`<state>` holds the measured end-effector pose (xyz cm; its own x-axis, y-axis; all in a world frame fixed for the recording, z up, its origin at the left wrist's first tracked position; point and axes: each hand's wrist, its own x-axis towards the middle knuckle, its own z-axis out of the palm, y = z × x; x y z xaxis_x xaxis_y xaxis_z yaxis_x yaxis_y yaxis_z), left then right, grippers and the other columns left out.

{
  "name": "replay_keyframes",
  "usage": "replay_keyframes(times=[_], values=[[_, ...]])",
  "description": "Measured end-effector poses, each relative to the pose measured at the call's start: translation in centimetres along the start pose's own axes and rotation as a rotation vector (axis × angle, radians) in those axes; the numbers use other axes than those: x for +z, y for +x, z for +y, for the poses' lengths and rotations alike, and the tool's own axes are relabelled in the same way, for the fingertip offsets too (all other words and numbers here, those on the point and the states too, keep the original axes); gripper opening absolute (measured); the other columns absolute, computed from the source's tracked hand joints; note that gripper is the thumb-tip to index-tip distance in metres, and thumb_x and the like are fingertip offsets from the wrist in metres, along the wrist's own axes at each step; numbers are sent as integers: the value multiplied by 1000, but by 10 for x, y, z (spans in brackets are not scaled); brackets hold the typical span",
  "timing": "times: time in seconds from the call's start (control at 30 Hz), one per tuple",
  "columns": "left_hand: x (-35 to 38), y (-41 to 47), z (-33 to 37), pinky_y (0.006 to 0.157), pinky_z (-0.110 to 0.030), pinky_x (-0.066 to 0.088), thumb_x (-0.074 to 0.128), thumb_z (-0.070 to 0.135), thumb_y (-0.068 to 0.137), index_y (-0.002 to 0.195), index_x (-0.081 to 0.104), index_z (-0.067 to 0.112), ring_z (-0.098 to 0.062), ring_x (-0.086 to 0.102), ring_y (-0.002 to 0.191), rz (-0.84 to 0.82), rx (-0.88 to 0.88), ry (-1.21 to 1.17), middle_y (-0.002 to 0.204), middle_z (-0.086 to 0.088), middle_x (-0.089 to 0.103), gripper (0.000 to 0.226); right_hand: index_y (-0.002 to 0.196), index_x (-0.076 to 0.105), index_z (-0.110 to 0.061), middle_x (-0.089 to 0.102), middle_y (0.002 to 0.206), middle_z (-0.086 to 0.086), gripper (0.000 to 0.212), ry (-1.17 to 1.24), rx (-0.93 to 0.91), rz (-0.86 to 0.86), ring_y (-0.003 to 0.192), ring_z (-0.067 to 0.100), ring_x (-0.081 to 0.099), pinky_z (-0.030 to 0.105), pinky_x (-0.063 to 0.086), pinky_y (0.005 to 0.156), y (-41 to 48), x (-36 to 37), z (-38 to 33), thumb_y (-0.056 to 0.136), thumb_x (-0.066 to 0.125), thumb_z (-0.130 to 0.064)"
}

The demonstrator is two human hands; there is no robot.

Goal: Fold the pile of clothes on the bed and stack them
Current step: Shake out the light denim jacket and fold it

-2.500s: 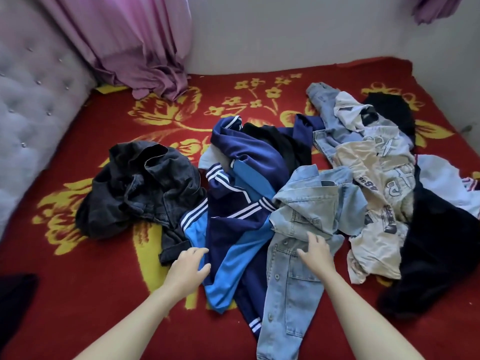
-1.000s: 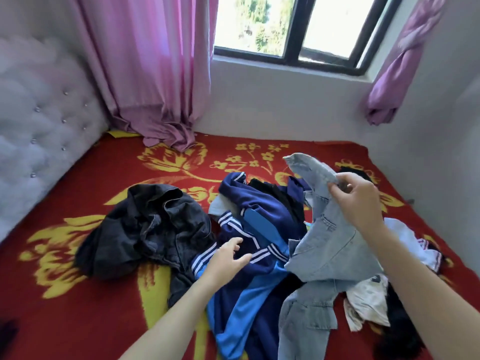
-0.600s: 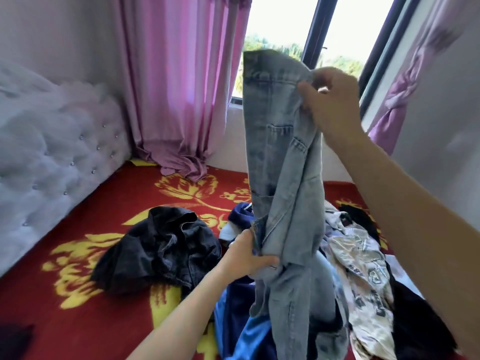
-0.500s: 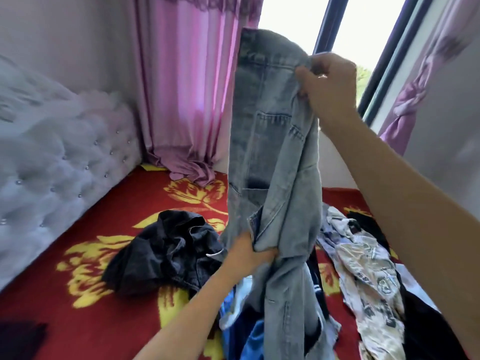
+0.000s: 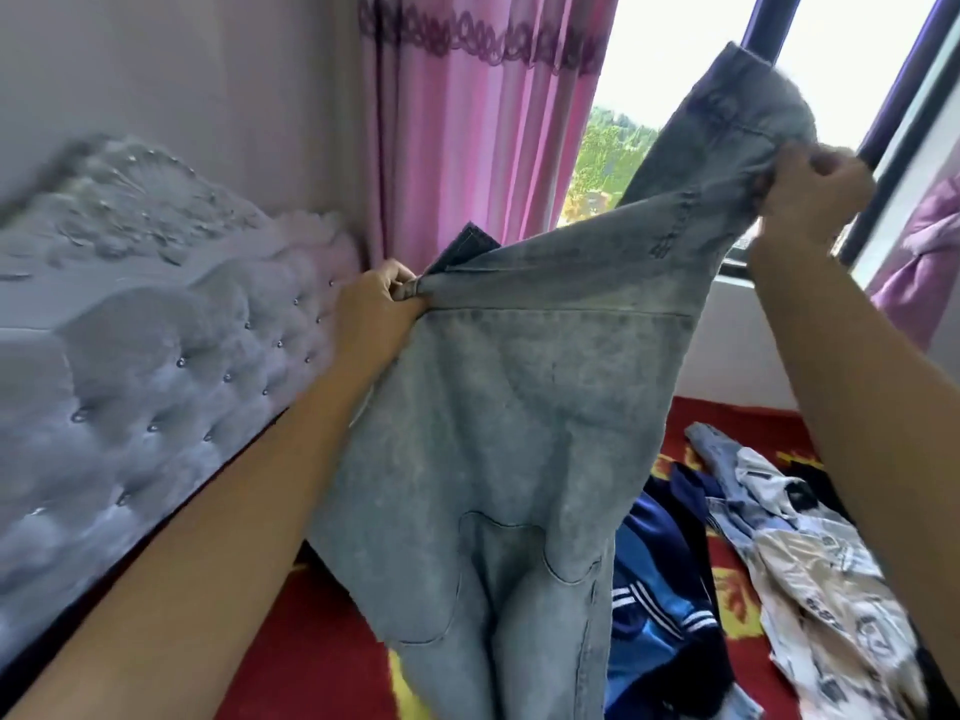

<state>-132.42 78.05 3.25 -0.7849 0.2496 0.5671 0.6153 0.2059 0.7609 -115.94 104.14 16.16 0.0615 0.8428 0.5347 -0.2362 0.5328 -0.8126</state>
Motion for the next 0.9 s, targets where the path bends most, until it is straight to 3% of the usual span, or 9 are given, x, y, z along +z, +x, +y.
replay_keyframes(times=[0.17,0.27,0.33,0.43,0.5,0.6,0.7,0.8,0.9], values=[[10,-28,-41,51,-18,31,69,12,75,74,55,17,3,44,49,-58,-23,5,54,10,46,15,76,57,-15,58,76,0,13,-16,177,-45,69,14,57,28,50,61,-50,-42,94,84,60,-25],[18,-92,-113,58,-30,31,63,24,73,74,62,17,-17,56,64,-326,-170,216,65,-5,61,7,93,63,-1,62,82,11,20,-328,452,-156,78,28,62,42,52,72,-133,-89,205,84,61,-19],[19,-153,-168,63,-31,35,59,14,80,84,67,12,-29,62,85,-541,-307,411,86,-13,68,9,84,64,3,62,70,12,16,-527,704,-291,70,31,60,42,50,66,-203,-131,266,83,60,-12],[4,-259,-229,80,-30,41,51,16,84,79,54,25,-23,58,105,-885,-464,642,108,-5,65,11,65,56,-1,52,51,8,16,-720,1054,-545,55,25,52,26,41,41,-301,-191,316,79,58,-7],[-12,-325,-253,84,-27,40,47,21,87,66,38,26,-19,55,110,-1042,-546,735,110,0,62,24,62,49,-6,47,56,10,21,-780,1163,-671,57,27,54,25,36,42,-343,-215,318,76,63,-11],[-34,-390,-265,88,-26,37,44,21,91,61,29,27,-19,53,114,-1135,-669,770,110,1,60,34,65,48,-7,45,58,8,24,-864,1176,-882,49,23,55,21,31,41,-370,-220,319,87,58,-11],[-47,-415,-265,83,-25,38,41,18,89,61,31,25,-22,54,108,-1072,-833,744,112,-2,61,31,72,48,-8,46,65,9,16,-906,1115,-1064,45,18,53,16,28,38,-379,-200,317,87,46,-4],[-52,-423,-269,74,-26,36,40,20,85,59,33,30,-25,54,102,-1033,-964,733,102,-2,61,29,71,44,-11,42,71,9,17,-884,1107,-1183,50,19,51,21,30,49,-395,-180,314,86,44,-2],[-51,-420,-257,83,-28,33,40,18,88,60,32,29,-22,53,108,-990,-1036,731,85,7,49,31,58,37,-15,35,63,8,32,-877,1062,-1371,50,18,40,23,25,50,-419,-165,317,85,43,2]])
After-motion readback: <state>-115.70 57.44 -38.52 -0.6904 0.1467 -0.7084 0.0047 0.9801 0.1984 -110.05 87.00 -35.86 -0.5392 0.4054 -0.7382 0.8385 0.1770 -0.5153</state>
